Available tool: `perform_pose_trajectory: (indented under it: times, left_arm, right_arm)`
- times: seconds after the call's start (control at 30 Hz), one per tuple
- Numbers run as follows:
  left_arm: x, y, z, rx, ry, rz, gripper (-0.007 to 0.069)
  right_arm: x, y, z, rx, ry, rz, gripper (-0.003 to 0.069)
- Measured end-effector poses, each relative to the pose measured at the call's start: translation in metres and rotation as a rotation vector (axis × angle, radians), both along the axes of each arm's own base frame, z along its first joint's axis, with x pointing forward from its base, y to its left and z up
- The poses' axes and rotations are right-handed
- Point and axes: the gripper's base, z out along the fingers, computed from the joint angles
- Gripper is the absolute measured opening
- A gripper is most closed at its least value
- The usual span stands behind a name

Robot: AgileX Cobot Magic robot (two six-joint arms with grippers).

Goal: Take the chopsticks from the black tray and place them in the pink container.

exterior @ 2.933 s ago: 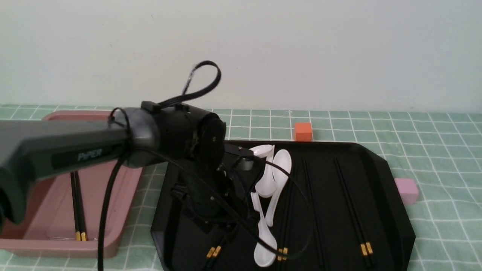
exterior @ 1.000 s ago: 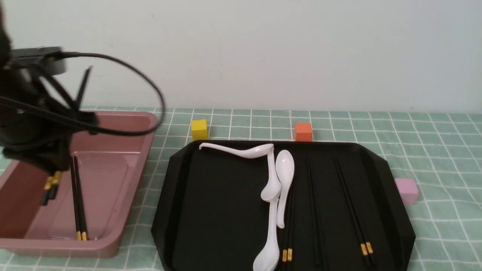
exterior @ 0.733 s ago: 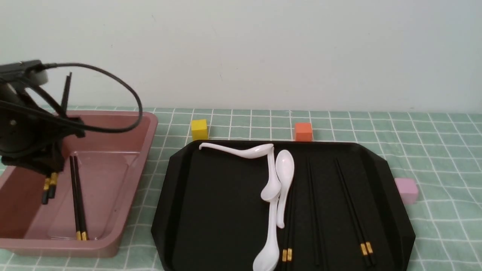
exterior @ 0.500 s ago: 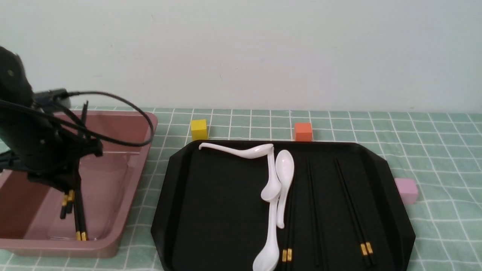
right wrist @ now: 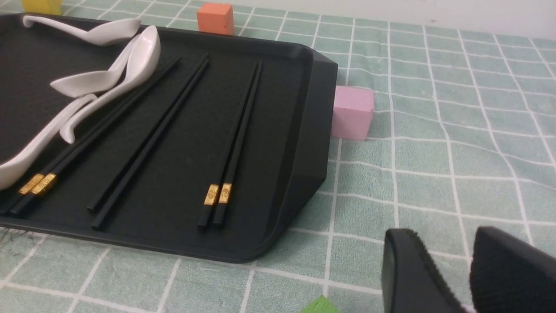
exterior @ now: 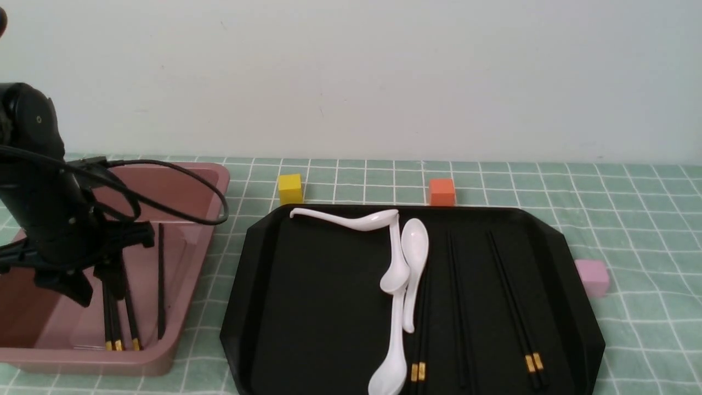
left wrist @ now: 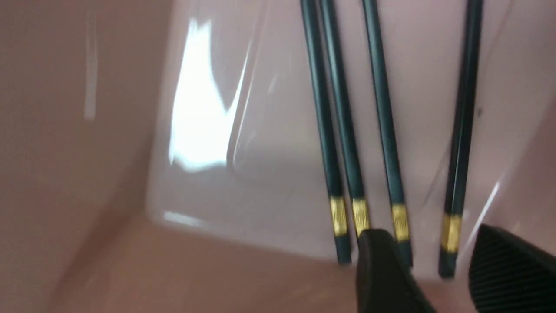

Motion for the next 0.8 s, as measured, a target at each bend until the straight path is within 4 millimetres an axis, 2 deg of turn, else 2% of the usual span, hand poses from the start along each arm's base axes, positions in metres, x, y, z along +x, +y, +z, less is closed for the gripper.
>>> perform_pose_trajectory:
  times: [0.1, 0.13, 0.3, 0.33, 0.37, 0.4, 0.47, 0.57, 0.6, 0.63, 0.7, 0.8]
  left_arm:
    - [-0.007, 0.0, 0.014, -0.001, -0.017, -0.001, 0.0211]
    - [-0.014, -0.001, 0.028, -0.006, -0.041, -0.007, 0.0154]
    - [-0.048, -0.004, 0.083, -0.031, -0.191, -0.008, -0.0012]
    - [-0.054, -0.004, 0.089, -0.035, -0.209, -0.009, -0.0013]
    - [-0.073, -0.006, 0.106, -0.048, -0.264, -0.009, -0.0013]
    - [-0.085, -0.007, 0.11, -0.06, -0.282, -0.011, -0.0013]
    - [-0.106, -0.008, 0.116, -0.073, -0.317, -0.02, -0.0013]
    - [-0.148, -0.013, 0.118, -0.107, -0.39, -0.052, -0.0013]
    - [-0.157, -0.014, 0.115, -0.118, -0.403, -0.061, -0.0013]
    - [-0.178, -0.017, 0.115, -0.138, -0.456, -0.078, -0.0013]
    - [-0.206, -0.021, 0.109, -0.173, -0.54, -0.097, -0.0013]
    - [-0.237, -0.025, 0.096, -0.215, -0.682, -0.103, -0.0013]
  right_arm:
    - [0.0, 0.0, 0.0, 0.0, 0.0, 0.0, 0.024]
    - [0.0, 0.0, 0.0, 0.0, 0.0, 0.0, 0.024]
    - [0.0, 0.0, 0.0, 0.0, 0.0, 0.0, 0.024]
    - [0.0, 0.0, 0.0, 0.0, 0.0, 0.0, 0.024]
    - [0.0, 0.0, 0.0, 0.0, 0.0, 0.0, 0.024]
    - [0.0, 0.0, 0.0, 0.0, 0.0, 0.0, 0.024]
    - [0.0, 0.0, 0.0, 0.0, 0.0, 0.0, 0.024]
    - [0.0, 0.0, 0.0, 0.0, 0.0, 0.0, 0.024]
    - [0.0, 0.0, 0.0, 0.0, 0.0, 0.0, 0.024]
    - [0.0, 0.0, 0.0, 0.0, 0.0, 0.0, 0.024]
    - [0.0, 0.0, 0.0, 0.0, 0.0, 0.0, 0.024]
    - [0.0, 0.0, 0.0, 0.0, 0.0, 0.0, 0.024]
